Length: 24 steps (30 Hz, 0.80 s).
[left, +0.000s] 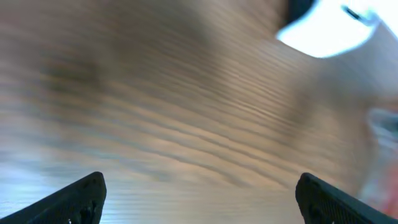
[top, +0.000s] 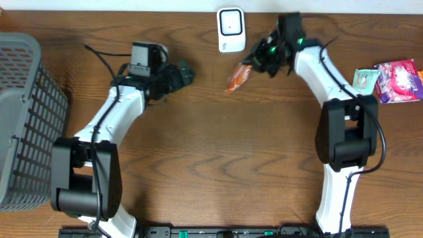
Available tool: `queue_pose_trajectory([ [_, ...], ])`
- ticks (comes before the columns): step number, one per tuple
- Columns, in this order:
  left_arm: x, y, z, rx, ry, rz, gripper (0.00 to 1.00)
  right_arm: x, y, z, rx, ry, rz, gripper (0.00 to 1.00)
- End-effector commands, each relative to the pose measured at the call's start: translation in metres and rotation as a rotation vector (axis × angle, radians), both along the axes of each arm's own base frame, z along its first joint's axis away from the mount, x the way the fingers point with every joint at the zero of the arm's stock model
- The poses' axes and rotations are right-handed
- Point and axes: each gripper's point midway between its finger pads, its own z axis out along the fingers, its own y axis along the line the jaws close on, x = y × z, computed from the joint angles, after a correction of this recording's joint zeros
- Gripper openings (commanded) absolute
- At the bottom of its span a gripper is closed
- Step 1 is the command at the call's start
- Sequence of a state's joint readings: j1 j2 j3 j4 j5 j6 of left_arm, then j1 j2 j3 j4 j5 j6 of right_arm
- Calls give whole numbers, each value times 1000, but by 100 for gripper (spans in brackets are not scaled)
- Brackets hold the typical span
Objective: Scan the item barcode
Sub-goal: 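Raise the snack stick in front of the scanner with right gripper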
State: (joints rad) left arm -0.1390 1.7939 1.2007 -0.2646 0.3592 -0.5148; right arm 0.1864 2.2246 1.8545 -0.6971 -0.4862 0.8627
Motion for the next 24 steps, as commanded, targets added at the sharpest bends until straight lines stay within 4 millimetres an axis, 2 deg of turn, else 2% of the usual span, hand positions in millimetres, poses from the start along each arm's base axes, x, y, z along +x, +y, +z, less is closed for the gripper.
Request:
queue_pose_trajectory([
  [1,5,44,-12,200,-1,125,97,35,-42,71,-414,-275,-38,2],
  [4,6,50,-12,220,-3,143,97,44,-46,101,-596,-379,-46,1],
  [6,6,52,-13,225,-3,146,97,48,-42,112,-670,-432,-55,1],
  [10,5,52,-13,226,2,146,98,65,-5,136,-704,-616,18,1],
  [12,5,52,-13,226,2,146,98,74,13,157,-727,-737,45,1],
  [16,5,52,-13,226,2,146,98,86,25,190,-879,-899,-8,1],
  [20,5,52,-13,226,2,146,98,99,42,197,-1042,-1031,94,1],
  [24,5,52,-13,226,2,146,98,112,53,177,-1241,-1090,293,1],
])
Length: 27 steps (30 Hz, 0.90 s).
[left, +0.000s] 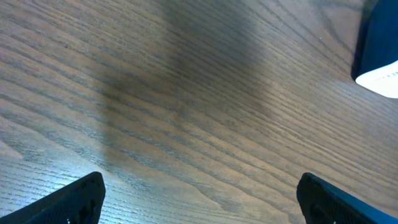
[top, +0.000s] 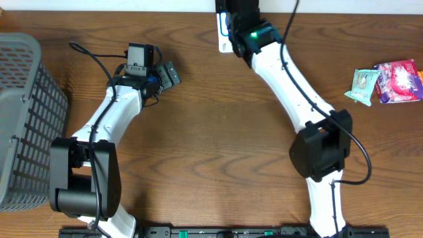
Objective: Scan the item barcode
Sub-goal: 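Raise the snack stick in front of the scanner with right gripper, then carry the snack stick right and drop it beside the pink pack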
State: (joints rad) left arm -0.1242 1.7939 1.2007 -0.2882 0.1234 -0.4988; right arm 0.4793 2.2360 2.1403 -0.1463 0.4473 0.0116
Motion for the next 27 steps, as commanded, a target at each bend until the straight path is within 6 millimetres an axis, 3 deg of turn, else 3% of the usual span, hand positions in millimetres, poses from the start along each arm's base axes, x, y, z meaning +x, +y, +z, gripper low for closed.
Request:
queue_pose_trajectory([
  [1,-1,6,-4,23,8,8,98,14,-3,-41,-400,37,30,1],
  [5,-1,6,-4,23,9,9,98,20,1,-74,-613,83,91,1],
  [10,-1,6,-4,23,9,8,98,25,16,-97,-751,75,146,1],
  [18,-1,6,-4,23,9,8,98,27,33,-127,-814,73,181,1],
  [22,-1,6,-4,23,8,8,98,30,31,-120,-801,48,149,1],
  [27,-1,6,-4,23,9,8,98,35,-1,-64,-649,-94,-130,1],
])
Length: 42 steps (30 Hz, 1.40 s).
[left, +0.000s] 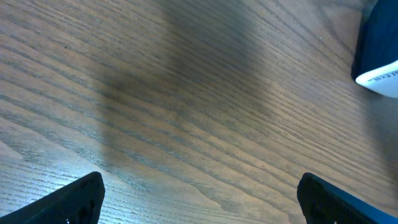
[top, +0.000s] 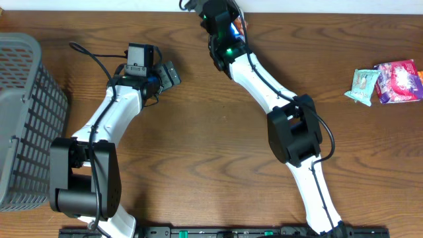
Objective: Scan the item barcode
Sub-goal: 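Carry the snack stick right and drop it beside the pink pack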
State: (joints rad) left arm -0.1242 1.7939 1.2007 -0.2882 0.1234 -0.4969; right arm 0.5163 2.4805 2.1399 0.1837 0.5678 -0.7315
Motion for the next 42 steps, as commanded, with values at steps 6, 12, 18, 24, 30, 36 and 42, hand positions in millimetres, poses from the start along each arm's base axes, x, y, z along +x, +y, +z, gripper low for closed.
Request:
queue_pose_trajectory([
  [6,-1,6,-4,22,8,10,99,1,-98,51,181,-149,-368,1],
  [12,-1,6,-4,22,8,10,99,-12,-209,32,151,-49,-682,1],
  [18,-1,6,-4,22,8,10,99,-38,-310,-16,88,161,-888,1],
  [24,-1,6,-4,22,9,10,99,-76,-403,-42,85,283,-1084,1],
  [30,-1,6,-4,22,9,10,99,-104,-449,-58,103,364,-1185,11],
  [36,-1,6,-4,22,8,10,99,-113,-459,-68,155,401,-1203,51],
  [42,-1,6,-4,22,8,10,99,-116,-454,-63,124,403,-1209,99],
])
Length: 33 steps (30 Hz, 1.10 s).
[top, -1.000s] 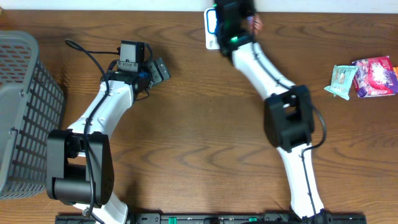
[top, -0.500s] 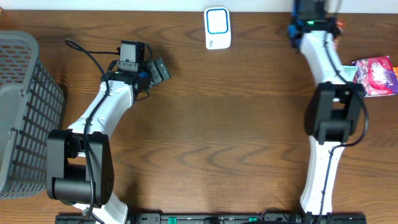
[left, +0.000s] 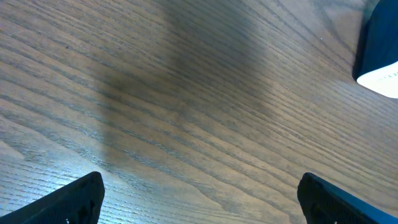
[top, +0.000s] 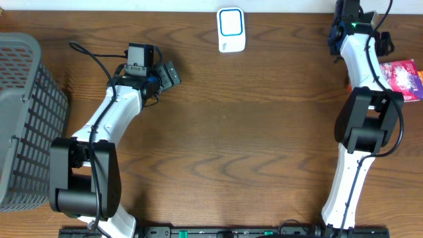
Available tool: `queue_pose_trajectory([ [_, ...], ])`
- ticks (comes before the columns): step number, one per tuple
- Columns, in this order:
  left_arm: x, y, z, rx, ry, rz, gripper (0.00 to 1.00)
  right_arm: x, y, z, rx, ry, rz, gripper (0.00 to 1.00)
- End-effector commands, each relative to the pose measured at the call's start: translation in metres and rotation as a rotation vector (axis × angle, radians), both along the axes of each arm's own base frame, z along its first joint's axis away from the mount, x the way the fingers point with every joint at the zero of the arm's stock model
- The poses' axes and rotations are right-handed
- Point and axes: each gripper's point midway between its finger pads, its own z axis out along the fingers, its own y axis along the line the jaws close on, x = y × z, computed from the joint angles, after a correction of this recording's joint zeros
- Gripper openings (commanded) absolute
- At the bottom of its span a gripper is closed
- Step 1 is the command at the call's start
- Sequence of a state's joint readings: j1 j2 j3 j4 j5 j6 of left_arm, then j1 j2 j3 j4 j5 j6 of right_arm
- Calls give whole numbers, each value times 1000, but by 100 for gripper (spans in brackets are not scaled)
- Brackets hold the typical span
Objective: Scan the item barcode
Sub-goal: 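Carry the snack stick right and drop it beside the pink pack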
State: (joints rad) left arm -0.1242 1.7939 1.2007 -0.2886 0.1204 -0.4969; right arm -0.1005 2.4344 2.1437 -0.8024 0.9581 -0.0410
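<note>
The white scanner [top: 231, 30] stands at the table's far edge, and its dark and white corner [left: 380, 59] shows at the top right of the left wrist view. My left gripper [top: 169, 73] [left: 199, 200] is open over bare wood, left of the scanner, with nothing between its fingers. My right arm [top: 360, 56] reaches to the far right corner, and its end [top: 348, 9] sits at the frame's top edge, so its jaws do not show. The orange packet is not clearly visible.
A grey mesh basket [top: 26, 119] stands at the left edge. A pink packet [top: 402, 78] lies at the right edge, beside the right arm. Black cables trail from both arms.
My right arm was stretched over the scanner towards the far left; now it is at the far right corner and the scanner is uncovered. The left arm has not moved.
My right gripper first held an orange packet just right of the scanner, with the left gripper further towards the centre. The left arm then stood further left, where it still is. The right arm was over the scanner, then beyond it, and now stands far right.
</note>
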Motion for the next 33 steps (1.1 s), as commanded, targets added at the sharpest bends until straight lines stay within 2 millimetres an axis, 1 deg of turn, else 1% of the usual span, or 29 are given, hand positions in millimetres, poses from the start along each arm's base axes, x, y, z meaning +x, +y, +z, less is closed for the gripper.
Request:
queue_pose_trajectory([
  [1,-1,5,-4,19,8,9,99,-1,7,36,-24,-66,-6,99],
  [4,-1,5,-4,19,8,8,99,-3,14,47,-22,-79,3,99],
  [7,-1,5,-4,19,8,9,99,-4,24,67,11,-147,7,99],
  [9,-1,5,-4,19,8,9,99,-3,35,81,83,-200,38,99],
  [11,-1,5,-4,19,8,8,99,-1,51,95,195,-254,92,99],
  [13,-1,5,-4,19,8,8,99,-3,66,114,305,-320,135,99],
  [15,-1,5,-4,19,8,9,99,-9,76,137,379,-387,162,99],
  [17,-1,5,-4,19,8,9,99,-17,83,161,416,-437,187,99],
  [19,-1,5,-4,19,8,9,99,-29,88,182,433,-461,207,99],
  [21,-1,5,-4,19,8,8,99,-44,95,199,460,-468,228,99],
  [23,-1,5,-4,19,8,8,99,-52,102,207,496,-470,252,99],
  [25,-1,5,-4,19,8,9,99,-58,114,210,561,-466,292,99],
  [27,-1,5,-4,19,8,9,99,-61,128,208,634,-449,333,99],
  [29,-1,5,-4,19,8,8,99,-64,145,201,726,-415,374,98],
  [31,-1,5,-4,19,8,9,99,-70,157,197,791,-385,398,94],
  [33,-1,5,-4,19,8,8,99,-78,165,197,837,-361,412,90],
])
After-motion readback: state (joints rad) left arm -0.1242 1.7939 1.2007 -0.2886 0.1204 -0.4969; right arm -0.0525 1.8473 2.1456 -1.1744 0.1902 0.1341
